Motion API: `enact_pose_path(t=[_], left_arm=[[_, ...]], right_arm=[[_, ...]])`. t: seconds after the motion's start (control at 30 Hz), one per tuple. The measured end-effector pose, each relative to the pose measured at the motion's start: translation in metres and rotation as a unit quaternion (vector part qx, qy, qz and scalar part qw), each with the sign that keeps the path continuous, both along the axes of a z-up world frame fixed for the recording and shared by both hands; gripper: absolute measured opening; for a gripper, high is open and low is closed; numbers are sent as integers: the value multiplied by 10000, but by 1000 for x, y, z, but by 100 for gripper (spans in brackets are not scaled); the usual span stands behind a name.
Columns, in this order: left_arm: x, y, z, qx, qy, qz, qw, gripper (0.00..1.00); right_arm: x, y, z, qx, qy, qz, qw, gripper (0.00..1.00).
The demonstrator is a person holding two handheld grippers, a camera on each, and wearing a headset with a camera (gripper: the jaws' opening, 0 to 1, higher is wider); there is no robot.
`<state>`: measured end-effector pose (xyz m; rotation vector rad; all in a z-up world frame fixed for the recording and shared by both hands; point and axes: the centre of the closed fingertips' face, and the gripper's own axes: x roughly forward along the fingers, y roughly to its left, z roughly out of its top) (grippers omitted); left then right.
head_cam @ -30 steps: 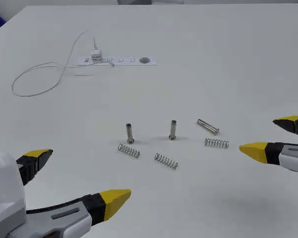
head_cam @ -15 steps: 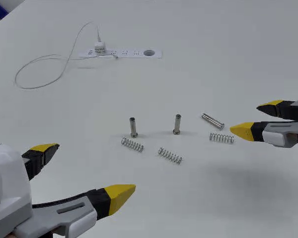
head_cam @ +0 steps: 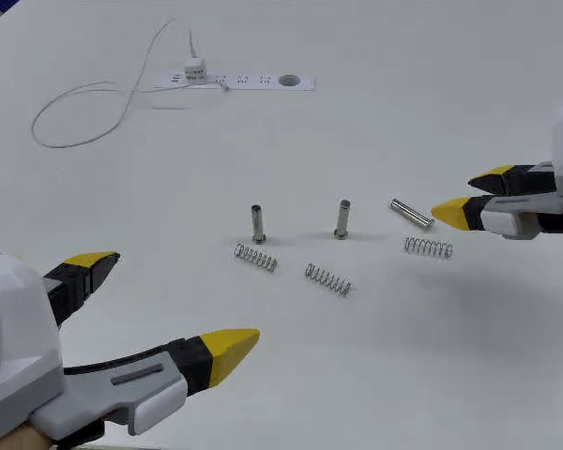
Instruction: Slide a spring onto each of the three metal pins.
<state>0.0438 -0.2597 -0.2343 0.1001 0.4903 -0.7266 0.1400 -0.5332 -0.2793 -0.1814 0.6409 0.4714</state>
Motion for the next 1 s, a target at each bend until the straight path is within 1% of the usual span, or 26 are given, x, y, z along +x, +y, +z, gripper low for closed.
enact_pose_path(t=[0.27, 0.33, 0.4, 0.5, 0.6, 0.73, 1.0], left_arm=[[1, -4, 0, -43, 9, -33, 10000, 91], [2, -6, 0, -53, 9, -42, 10000, 91], [2, -6, 0, -50, 9, -50, 10000, 91], [3, -6, -2, -46, 29, -44, 10000, 90], [3, -5, -3, -47, 53, -39, 10000, 90], [3, -5, -5, -47, 75, -34, 10000, 90], [3, -7, -6, -77, 90, -52, 9999, 89]], right_arm=[[17, 7, -11, -79, 109, 133, 9998, 33], [21, 8, -16, -97, 211, 130, 9996, 32], [24, 10, -20, -138, 237, 158, 9995, 31], [28, 15, -26, -121, 327, 237, 9991, 29], [31, 18, -32, -189, 395, 309, 9986, 27], [36, 21, -39, -196, 516, 357, 9978, 25], [45, 24, -51, -267, 644, 383, 9968, 20]])
